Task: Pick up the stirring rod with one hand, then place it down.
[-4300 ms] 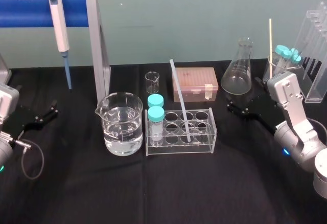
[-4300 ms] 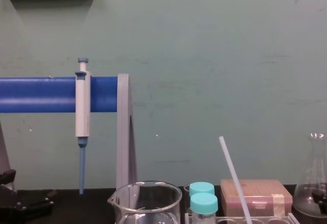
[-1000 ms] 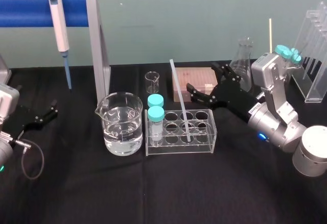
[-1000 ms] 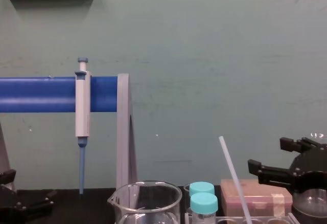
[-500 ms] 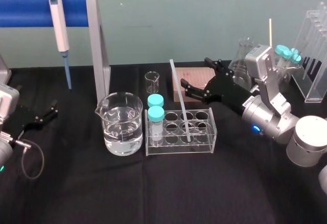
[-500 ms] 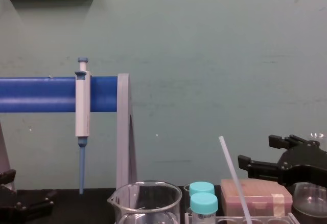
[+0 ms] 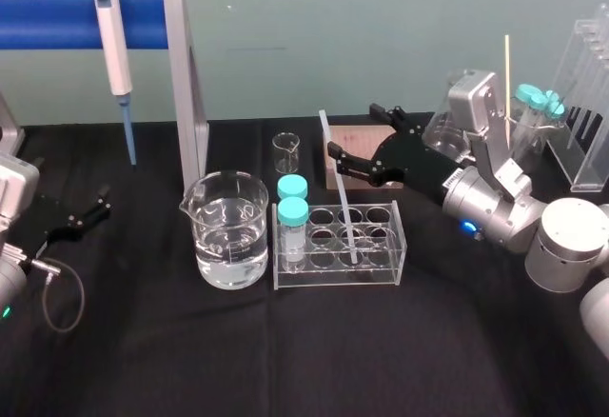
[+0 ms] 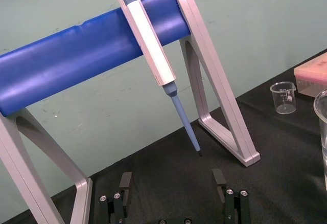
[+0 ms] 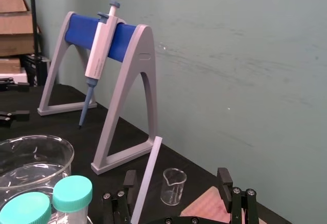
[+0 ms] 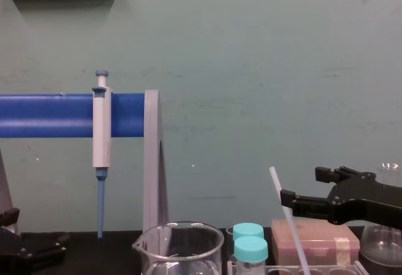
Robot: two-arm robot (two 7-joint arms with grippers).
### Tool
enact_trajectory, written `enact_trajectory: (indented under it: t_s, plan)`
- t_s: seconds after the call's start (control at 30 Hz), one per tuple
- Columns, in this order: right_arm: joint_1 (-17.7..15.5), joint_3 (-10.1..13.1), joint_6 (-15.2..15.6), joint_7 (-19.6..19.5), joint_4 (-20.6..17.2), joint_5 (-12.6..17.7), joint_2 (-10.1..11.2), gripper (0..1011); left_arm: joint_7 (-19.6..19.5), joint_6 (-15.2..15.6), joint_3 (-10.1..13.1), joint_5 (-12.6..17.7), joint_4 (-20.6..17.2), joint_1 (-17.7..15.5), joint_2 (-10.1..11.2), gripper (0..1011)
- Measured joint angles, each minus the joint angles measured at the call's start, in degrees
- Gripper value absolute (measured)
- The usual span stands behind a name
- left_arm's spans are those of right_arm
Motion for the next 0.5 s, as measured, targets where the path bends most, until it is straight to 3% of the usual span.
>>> enact_trajectory:
  t_s: [0.5]
  plan:
    - [1.6,0.6,0.3,4.5,2.7,1.0,-1.7,1003,0.0,0.0,0.0,0.0,0.0,0.0,0.0,1000]
